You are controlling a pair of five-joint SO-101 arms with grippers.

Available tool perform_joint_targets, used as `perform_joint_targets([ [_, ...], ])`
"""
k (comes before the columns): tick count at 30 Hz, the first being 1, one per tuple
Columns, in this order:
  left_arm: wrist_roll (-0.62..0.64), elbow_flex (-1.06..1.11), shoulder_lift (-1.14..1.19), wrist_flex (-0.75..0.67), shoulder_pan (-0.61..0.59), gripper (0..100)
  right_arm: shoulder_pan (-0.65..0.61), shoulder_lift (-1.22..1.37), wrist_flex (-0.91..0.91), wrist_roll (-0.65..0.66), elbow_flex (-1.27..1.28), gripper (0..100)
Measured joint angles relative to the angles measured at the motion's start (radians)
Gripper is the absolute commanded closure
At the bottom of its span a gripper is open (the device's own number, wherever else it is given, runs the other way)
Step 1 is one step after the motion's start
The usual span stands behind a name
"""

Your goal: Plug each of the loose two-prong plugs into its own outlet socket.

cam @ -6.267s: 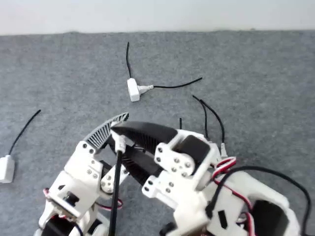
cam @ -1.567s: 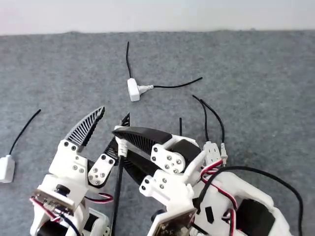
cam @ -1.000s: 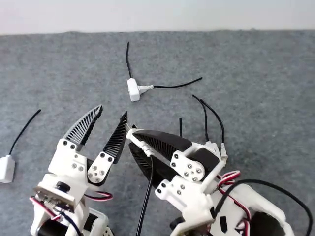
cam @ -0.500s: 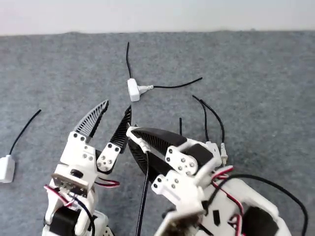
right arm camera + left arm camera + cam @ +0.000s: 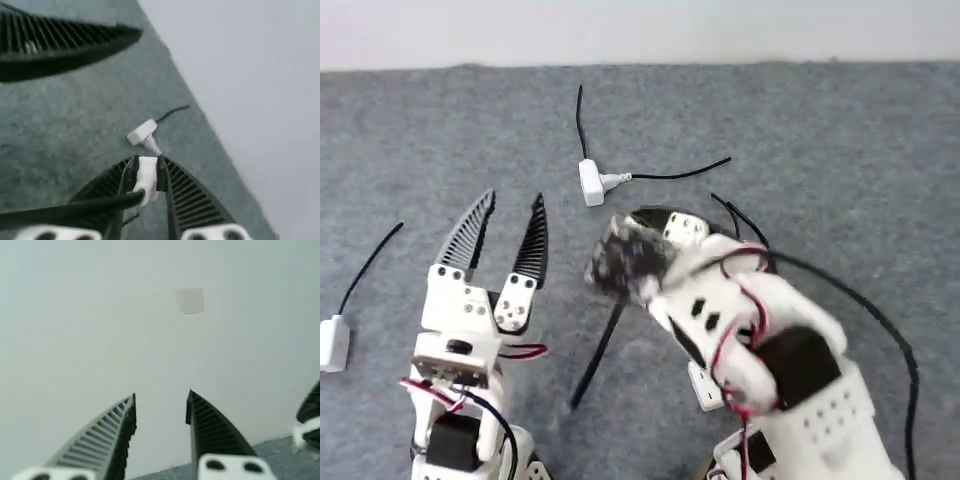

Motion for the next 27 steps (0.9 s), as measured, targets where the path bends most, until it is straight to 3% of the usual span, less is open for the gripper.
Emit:
perform_joint_targets([
  [4, 0.000, 0.011, 0.000, 0.035, -0.052, 84, 0.018, 0.080, 0.184, 0.000, -0.048, 98.9],
  [9, -0.008, 0.092, 0.000, 0.057, -0.097, 84, 0.020, 0.091, 0.265, 0.044, -0.029, 98.9],
  [12, -0.012, 0.140, 0.000, 0.040, -0.095, 84, 0.057, 0.094, 0.249, 0.169, 0.086, 98.9],
  [18, -0.040, 0.215, 0.009, -0.081, -0.095, 84, 0.189, 0.094, 0.089, 0.058, 0.328, 98.9],
  [27, -0.049, 0.219, 0.089, -0.166, -0.095, 84, 0.206, 0.095, 0.012, 0.072, 0.497, 98.9],
])
